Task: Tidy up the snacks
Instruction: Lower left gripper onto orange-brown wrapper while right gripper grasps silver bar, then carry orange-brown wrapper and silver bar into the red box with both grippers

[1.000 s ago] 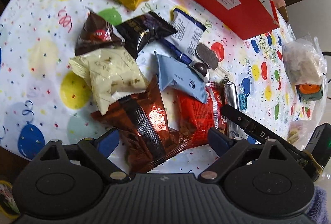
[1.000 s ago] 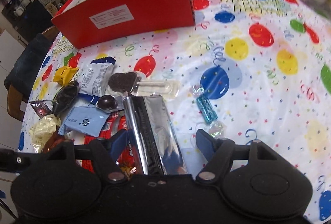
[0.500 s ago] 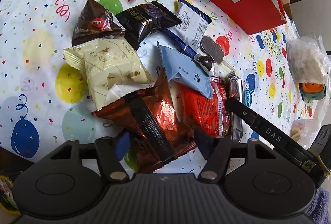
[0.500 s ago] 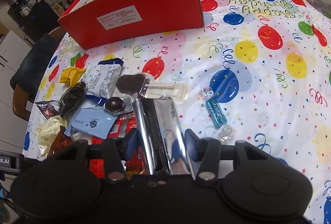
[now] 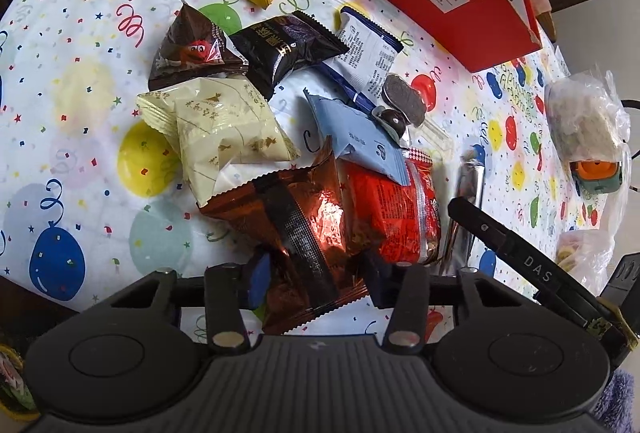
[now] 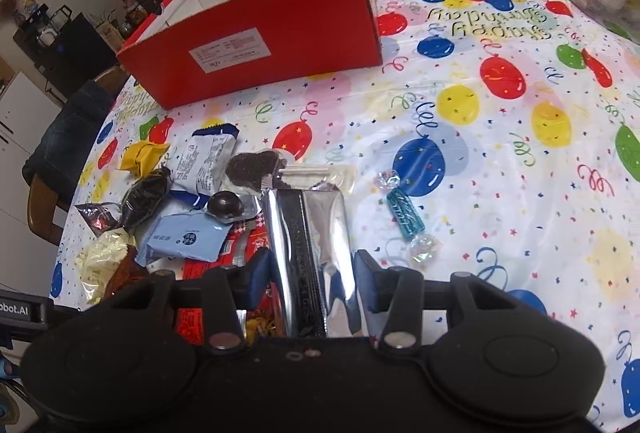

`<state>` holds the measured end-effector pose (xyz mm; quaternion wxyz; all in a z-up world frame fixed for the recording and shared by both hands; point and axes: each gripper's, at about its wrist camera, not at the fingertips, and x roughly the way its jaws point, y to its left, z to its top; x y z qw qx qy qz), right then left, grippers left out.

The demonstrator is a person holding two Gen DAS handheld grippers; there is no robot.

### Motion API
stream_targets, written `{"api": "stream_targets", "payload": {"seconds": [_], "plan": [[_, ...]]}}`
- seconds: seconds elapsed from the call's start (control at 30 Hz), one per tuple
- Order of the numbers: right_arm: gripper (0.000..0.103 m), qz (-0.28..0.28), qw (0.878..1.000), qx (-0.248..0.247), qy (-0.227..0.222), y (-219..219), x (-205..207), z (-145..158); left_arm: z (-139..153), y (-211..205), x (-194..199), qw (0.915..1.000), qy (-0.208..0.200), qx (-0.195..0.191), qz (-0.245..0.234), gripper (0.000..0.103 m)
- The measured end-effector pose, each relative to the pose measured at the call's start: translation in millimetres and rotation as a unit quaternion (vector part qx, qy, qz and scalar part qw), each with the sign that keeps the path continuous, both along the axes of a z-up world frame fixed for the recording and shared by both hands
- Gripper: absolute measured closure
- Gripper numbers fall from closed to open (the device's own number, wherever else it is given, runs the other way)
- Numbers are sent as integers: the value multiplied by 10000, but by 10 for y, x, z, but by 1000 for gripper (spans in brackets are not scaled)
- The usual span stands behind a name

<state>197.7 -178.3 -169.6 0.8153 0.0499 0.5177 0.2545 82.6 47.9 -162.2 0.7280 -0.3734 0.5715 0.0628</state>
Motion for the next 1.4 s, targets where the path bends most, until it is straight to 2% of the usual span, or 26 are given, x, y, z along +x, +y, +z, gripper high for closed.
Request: {"api": "stream_targets", "payload": {"seconds": [0.23, 0.4, 0.47, 0.53, 0.63, 0.77, 0.8, 0.83, 0.9, 0.93, 0.97, 1.03, 1.17, 1.33, 1.4], "plan": [[60, -96, 9996, 99, -241, -79, -94, 154, 87, 4, -57, 9999, -111, 103, -30, 66], [60, -98, 9983, 241, -517, -100, -160, 346, 294, -33, -85, 9982, -455, 359, -168, 71], [60, -93, 9976, 285, -619, -97, -168, 421, 353, -30, -81, 9972, -579, 430, -191, 83], [60, -81, 9969, 338, -700, -97, -168, 488, 388, -22, -84, 9967, -619, 485, -181, 88], [60, -12, 9959, 331, -839, -72, -163, 567, 410, -16, -67, 9966, -642, 472, -223, 88], [60, 15, 9957, 364, -848, -59, -149, 589, 342, -1, -51, 9986, -416, 291, -169, 88], [60, 19, 9958, 358, -846, -60, -151, 584, 335, 2, -52, 9988, -377, 282, -156, 87], [60, 16, 9959, 359, -834, -62, -155, 580, 331, 6, -53, 9989, -351, 268, -127, 81], [60, 0, 9961, 372, -803, -73, -160, 571, 327, 19, -52, 9992, -339, 207, -68, 60], [60, -5, 9961, 380, -799, -82, -164, 571, 330, 23, -53, 9992, -348, 201, -12, 37], [60, -10, 9960, 385, -801, -91, -166, 572, 338, 22, -57, 9990, -364, 245, 60, 27], [60, -37, 9960, 387, -806, -107, -170, 578, 346, -5, -24, 9986, -343, 401, 71, 27], [60, -71, 9958, 361, -842, -133, -190, 591, 196, -96, 119, 9984, 21, 557, -23, 27], [60, -110, 9957, 310, -866, -165, -226, 598, -17, -159, 228, 9980, 333, 531, 3, 29], [60, -122, 9957, 298, -866, -182, -238, 593, -72, -161, 232, 9976, 423, 538, 64, 33]]}}
